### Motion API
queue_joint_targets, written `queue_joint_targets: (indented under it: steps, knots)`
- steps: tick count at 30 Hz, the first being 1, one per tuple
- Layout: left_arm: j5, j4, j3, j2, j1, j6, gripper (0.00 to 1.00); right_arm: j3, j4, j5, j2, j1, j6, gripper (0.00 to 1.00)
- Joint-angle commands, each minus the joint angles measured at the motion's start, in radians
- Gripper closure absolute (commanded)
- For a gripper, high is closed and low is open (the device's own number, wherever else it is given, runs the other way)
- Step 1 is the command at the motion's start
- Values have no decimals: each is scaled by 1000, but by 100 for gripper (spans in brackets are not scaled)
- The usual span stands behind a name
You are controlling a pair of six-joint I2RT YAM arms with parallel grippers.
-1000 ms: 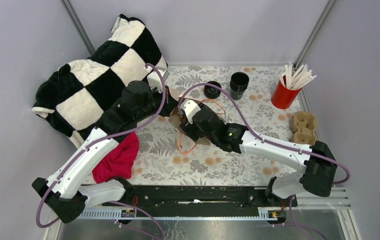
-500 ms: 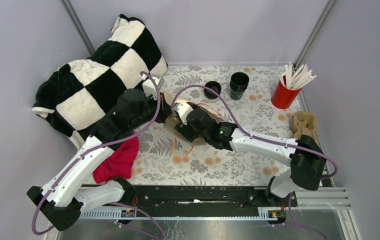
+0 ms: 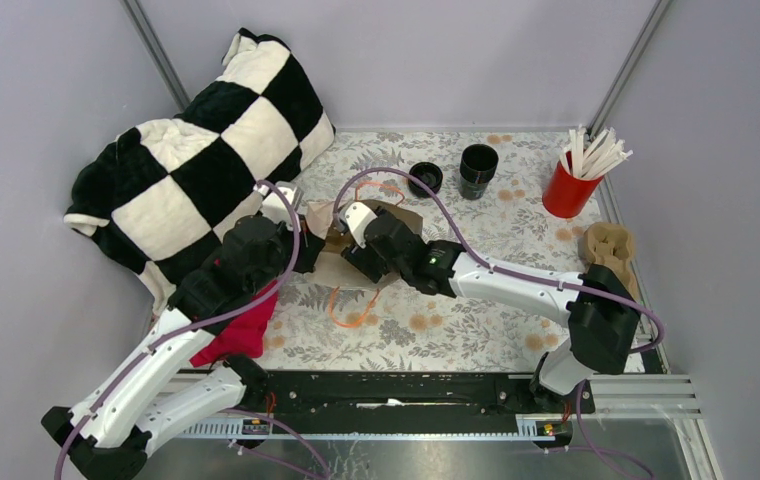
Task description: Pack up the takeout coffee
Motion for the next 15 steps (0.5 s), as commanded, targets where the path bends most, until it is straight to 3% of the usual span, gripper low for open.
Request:
queue_joint_targets:
  steps: [1, 6, 15]
  knots:
    - [-64, 3, -45, -51, -3, -56, 100, 66, -7, -24, 6, 8, -44, 72]
    - [-107, 3, -97, -111, -4, -89, 100, 86, -43, -32, 22, 10, -197, 77]
    - [-126, 28, -171, -167, -4, -94, 100, 132, -134, -103, 18, 10, -440, 77]
